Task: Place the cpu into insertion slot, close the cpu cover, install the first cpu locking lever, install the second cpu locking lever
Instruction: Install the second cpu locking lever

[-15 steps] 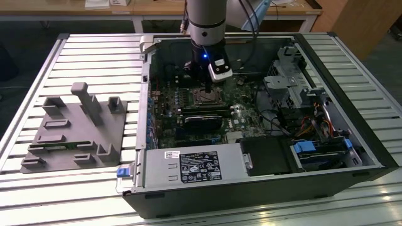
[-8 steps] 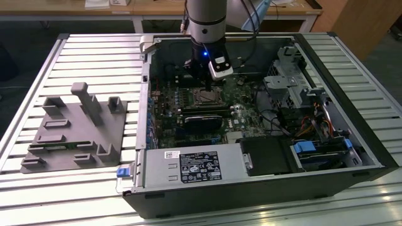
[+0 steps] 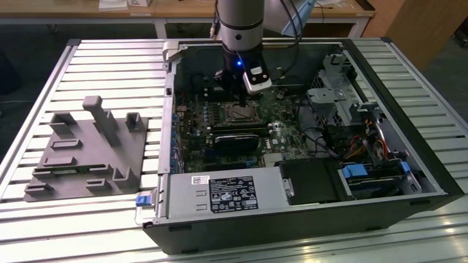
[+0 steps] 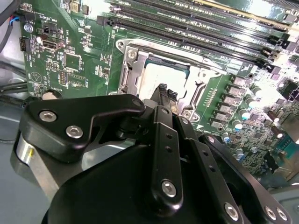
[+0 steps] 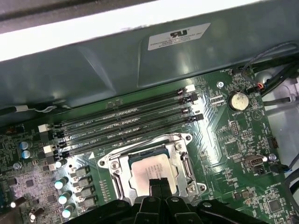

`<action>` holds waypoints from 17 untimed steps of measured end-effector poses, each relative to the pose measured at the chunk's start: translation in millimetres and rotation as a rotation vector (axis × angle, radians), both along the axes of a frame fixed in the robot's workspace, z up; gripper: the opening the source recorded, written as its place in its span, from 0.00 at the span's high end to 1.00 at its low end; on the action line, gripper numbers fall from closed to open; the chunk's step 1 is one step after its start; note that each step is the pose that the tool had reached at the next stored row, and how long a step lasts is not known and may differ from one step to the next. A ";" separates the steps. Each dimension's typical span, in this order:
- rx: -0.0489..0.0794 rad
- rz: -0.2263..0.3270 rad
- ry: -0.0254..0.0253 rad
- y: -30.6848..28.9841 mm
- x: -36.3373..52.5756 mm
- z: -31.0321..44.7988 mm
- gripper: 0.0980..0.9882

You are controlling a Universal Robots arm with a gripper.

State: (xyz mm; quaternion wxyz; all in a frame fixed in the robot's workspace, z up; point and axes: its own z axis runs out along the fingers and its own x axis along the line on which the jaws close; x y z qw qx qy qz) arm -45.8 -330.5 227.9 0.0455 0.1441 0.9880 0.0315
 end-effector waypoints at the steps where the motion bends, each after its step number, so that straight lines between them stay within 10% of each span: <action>1: 0.000 0.000 0.0000 -0.4 0.0 0.0 0.99; 17: 0.000 0.000 0.0000 -13.3 0.0 2.6 0.99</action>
